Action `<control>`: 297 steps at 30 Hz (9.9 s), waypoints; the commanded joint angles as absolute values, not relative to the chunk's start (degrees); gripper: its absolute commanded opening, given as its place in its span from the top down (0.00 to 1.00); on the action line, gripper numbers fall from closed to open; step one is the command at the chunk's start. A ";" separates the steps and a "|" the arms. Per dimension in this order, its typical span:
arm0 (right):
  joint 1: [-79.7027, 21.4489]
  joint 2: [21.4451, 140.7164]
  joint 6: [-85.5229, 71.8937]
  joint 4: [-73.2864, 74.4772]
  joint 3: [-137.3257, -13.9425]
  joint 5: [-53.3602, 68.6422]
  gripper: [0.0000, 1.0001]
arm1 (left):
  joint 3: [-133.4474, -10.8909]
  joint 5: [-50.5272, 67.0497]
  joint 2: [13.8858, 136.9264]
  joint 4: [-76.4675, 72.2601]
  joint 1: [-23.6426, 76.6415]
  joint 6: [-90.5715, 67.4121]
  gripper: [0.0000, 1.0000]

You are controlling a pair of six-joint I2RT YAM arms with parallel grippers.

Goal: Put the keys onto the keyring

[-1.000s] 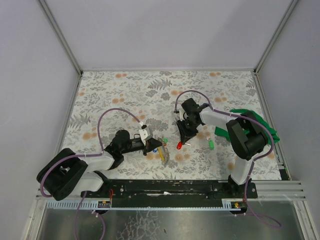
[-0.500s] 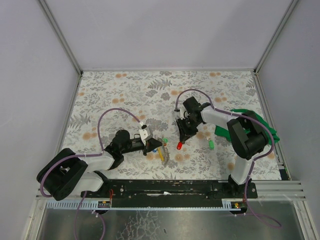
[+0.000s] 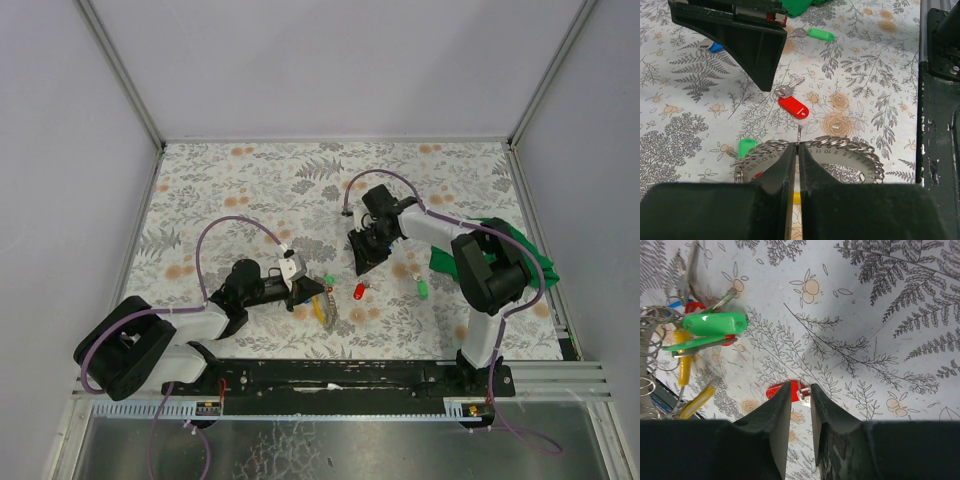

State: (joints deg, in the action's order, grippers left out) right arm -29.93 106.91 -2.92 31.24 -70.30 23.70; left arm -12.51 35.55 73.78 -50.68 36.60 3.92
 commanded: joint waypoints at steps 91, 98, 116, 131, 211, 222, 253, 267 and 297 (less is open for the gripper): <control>-40.66 65.18 34.26 -33.30 -20.25 44.65 1.00 | -19.24 47.97 75.49 -43.66 38.58 20.68 1.00; -41.26 65.47 34.82 -33.02 -20.28 44.08 1.00 | -18.71 47.04 75.11 -45.07 38.59 19.63 1.00; -41.87 66.49 35.33 -33.77 -20.12 42.86 1.00 | -18.63 48.42 75.30 -46.34 38.66 18.30 1.00; -42.01 66.09 34.19 -35.41 -19.60 42.81 1.00 | -18.61 49.01 75.31 -46.66 38.67 18.05 1.00; -42.01 66.18 28.75 -36.38 -20.52 43.40 1.00 | -18.10 48.62 75.32 -48.27 38.69 17.05 1.00; -42.01 66.46 28.64 -34.71 -21.39 44.99 1.00 | -17.85 47.72 74.98 -48.51 38.67 16.89 1.00; -42.01 65.35 27.95 -35.24 -20.81 42.41 1.00 | -17.83 47.10 74.85 -48.68 38.65 16.73 1.00; -42.02 64.96 27.95 -35.47 -20.66 41.84 1.00 | -17.84 46.64 74.88 -48.47 38.67 16.74 1.00; -42.00 65.43 27.43 -36.60 -20.48 41.65 1.00 | -18.18 47.73 75.22 -48.23 38.68 16.52 1.00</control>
